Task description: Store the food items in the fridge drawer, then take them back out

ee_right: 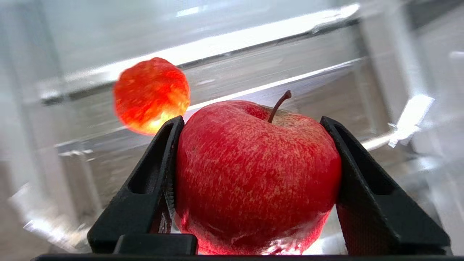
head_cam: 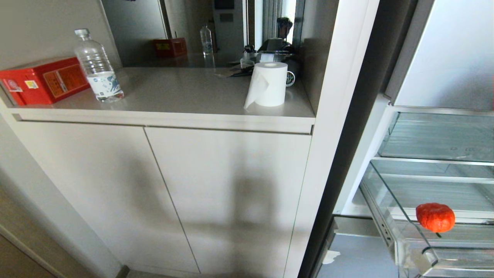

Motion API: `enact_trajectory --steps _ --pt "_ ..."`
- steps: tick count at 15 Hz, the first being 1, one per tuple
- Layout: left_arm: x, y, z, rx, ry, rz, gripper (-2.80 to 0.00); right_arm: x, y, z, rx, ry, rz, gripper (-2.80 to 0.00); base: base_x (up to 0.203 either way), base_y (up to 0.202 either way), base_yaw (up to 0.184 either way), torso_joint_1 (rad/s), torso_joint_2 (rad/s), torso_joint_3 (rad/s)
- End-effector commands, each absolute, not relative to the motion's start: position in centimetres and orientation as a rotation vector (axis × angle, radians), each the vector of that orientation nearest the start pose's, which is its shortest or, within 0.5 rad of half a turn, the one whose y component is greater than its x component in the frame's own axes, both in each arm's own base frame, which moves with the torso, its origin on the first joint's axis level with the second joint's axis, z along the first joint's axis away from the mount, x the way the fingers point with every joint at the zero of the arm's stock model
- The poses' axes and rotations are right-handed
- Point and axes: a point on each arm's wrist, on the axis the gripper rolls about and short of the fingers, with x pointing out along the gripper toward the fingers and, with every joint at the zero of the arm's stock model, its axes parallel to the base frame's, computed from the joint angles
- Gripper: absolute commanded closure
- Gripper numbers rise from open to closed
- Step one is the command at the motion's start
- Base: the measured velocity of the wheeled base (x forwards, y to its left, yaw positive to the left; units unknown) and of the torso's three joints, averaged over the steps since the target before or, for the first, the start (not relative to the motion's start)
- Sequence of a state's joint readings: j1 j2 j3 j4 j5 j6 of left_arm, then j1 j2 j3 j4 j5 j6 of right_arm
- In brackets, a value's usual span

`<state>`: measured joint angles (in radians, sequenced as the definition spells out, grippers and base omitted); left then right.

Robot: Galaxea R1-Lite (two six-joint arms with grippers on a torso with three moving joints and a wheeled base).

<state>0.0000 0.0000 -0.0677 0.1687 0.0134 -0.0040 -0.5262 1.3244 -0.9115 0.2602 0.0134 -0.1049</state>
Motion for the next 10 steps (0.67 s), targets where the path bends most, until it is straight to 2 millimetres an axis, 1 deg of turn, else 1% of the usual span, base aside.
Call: enact_trajectory --steps 1,3,5,7,10 --pt "-2.9 0.0 7.7 -0.004 0.103 0.014 0.0 13.4 -7.7 24.7 0.061 0.54 -0.478 0.0 0.0 0.0 0.0 0.0 0.0 0.0" --pt "-2.9 0.0 7.7 -0.004 0.103 0.014 0.0 10.6 -6.2 25.5 0.092 0.442 -0.5 0.0 0.0 0.0 0.0 0.0 0.0 0.0" --pt "-2.9 0.0 7.7 -0.004 0.103 0.014 0.0 7.8 -4.5 25.5 0.107 0.352 -0.512 0.0 0.0 0.0 0.0 0.0 0.0 0.0" --pt "-2.9 0.0 7.7 -0.004 0.102 0.014 0.0 5.2 -3.0 25.2 0.105 0.267 -0.518 0.0 0.0 0.0 0.0 0.0 0.0 0.0" --pt "-2.9 0.0 7.7 -0.004 0.101 0.014 0.0 1.7 -1.0 24.1 0.035 0.168 -0.52 0.0 0.0 0.0 0.0 0.0 0.0 0.0"
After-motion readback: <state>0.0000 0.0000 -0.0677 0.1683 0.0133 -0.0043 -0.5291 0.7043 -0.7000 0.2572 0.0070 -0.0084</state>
